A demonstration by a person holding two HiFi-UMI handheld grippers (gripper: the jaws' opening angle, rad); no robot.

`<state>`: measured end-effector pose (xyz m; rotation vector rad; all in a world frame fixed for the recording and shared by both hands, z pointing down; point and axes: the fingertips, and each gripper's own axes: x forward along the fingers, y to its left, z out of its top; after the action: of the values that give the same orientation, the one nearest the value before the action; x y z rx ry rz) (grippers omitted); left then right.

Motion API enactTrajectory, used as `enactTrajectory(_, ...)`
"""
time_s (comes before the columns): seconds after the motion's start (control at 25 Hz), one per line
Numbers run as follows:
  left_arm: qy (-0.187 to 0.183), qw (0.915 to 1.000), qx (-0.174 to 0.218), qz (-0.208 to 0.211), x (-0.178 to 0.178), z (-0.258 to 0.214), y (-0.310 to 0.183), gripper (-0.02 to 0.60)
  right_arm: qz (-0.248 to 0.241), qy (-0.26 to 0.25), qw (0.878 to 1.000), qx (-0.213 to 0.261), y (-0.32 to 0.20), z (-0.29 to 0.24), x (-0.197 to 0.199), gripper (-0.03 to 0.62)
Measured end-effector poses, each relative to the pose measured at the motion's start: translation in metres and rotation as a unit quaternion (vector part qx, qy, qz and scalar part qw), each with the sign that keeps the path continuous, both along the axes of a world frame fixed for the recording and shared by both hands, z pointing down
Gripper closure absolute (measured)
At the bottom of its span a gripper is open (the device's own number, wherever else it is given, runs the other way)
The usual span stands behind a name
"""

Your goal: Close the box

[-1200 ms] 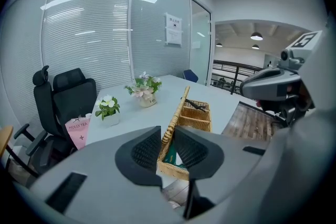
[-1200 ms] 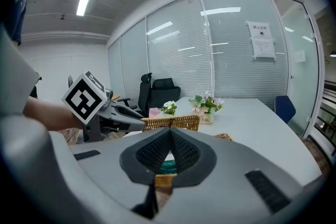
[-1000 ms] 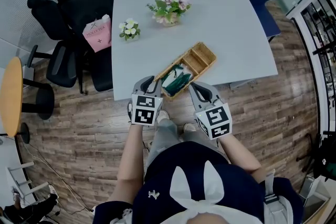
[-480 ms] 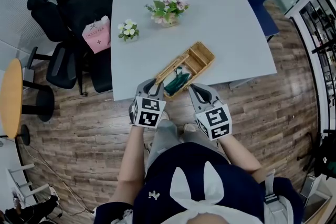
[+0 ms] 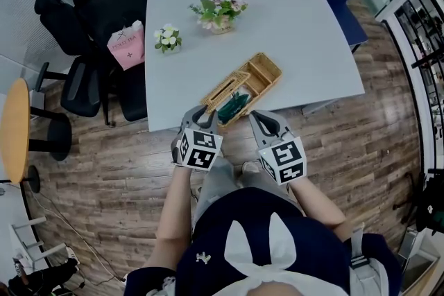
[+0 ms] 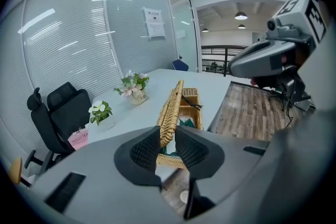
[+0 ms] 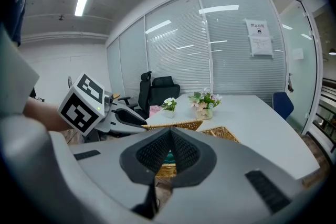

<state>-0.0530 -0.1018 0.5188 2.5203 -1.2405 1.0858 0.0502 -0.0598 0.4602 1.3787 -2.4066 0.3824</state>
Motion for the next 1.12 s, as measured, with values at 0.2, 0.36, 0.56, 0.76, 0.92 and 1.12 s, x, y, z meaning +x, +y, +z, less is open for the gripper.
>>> enactTrajectory(0.2,-0.012,0.9999,0.001,0.008,0.004,0.005,0.003,0.486,-0.001,0.002,1.000,-0.002,0.003,0.001,0.002,0.590)
enactTrajectory(0.36,-0.018,0.9998,-0.001,0.011,0.006,0.008,0.007,0.483,-0.001,0.003,1.000,-0.003,0.006,0.002,0.005,0.589)
enactTrajectory(0.56,-0.027,0.9995,0.000,0.016,0.008,0.012,0.011,0.480,0.000,0.003,1.000,-0.005,0.010,0.003,0.006,0.589)
enactTrajectory(0.76,-0.032,0.9993,0.002,0.017,0.012,0.016,0.015,0.477,-0.001,0.002,1.000,-0.007,0.014,0.005,0.009,0.590)
enactTrajectory(0.92,-0.040,0.9991,0.005,0.017,0.014,0.020,0.017,0.476,-0.001,0.002,1.000,-0.009,0.017,0.008,0.010,0.589)
enactTrajectory(1.12,-0.053,0.9984,0.009,0.019,0.016,0.024,0.020,0.474,-0.002,0.003,1.000,-0.010,0.021,0.010,0.013,0.589)
